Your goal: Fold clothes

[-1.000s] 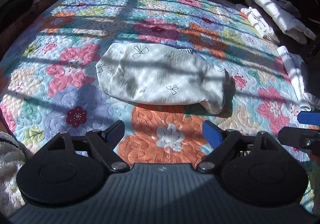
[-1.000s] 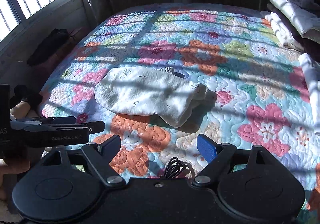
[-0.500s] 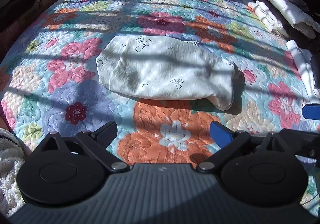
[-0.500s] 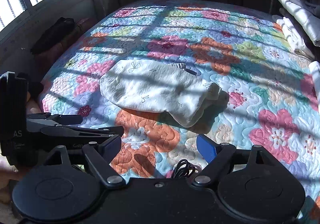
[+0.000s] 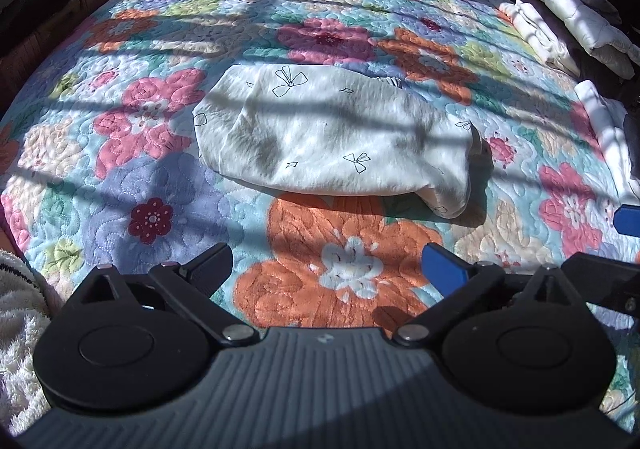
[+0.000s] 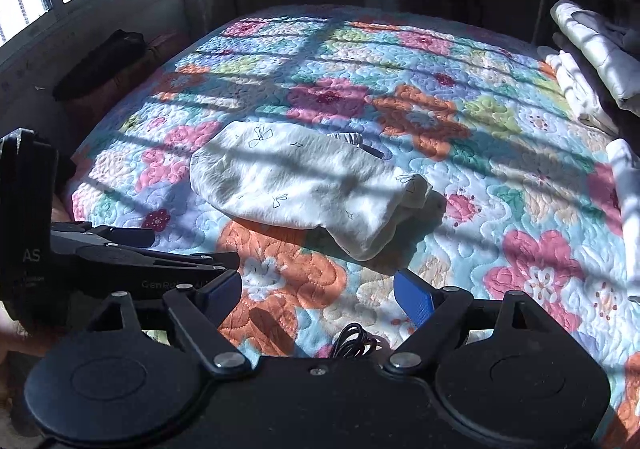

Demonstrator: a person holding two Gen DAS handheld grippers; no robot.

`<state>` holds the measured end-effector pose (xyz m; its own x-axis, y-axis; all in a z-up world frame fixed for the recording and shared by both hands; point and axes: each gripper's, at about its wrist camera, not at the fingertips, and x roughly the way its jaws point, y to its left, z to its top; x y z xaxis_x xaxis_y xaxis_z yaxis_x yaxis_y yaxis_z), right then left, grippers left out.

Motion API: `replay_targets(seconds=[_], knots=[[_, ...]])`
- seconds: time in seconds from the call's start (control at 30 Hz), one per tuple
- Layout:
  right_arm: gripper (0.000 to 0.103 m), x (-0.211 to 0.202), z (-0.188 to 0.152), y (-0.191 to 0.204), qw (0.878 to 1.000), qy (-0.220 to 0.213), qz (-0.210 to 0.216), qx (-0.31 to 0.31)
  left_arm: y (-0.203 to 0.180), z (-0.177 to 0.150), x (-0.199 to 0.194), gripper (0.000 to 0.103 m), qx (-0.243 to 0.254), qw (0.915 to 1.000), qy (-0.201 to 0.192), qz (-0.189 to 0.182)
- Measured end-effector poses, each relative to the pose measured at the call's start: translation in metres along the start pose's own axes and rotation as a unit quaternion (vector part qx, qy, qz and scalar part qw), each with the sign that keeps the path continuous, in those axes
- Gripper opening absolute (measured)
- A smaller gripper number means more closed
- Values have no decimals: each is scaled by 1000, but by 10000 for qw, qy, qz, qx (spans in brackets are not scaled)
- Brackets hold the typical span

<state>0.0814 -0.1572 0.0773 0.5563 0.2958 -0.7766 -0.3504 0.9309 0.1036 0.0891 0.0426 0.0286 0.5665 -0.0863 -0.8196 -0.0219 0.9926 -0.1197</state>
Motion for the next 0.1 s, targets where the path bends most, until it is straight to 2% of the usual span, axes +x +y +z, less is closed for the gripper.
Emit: replay_targets(seconds=[0.1], knots=[[87, -6, 1, -1, 9999, -143, -28, -22, -1, 0, 1, 103, 6, 10000, 40, 4]])
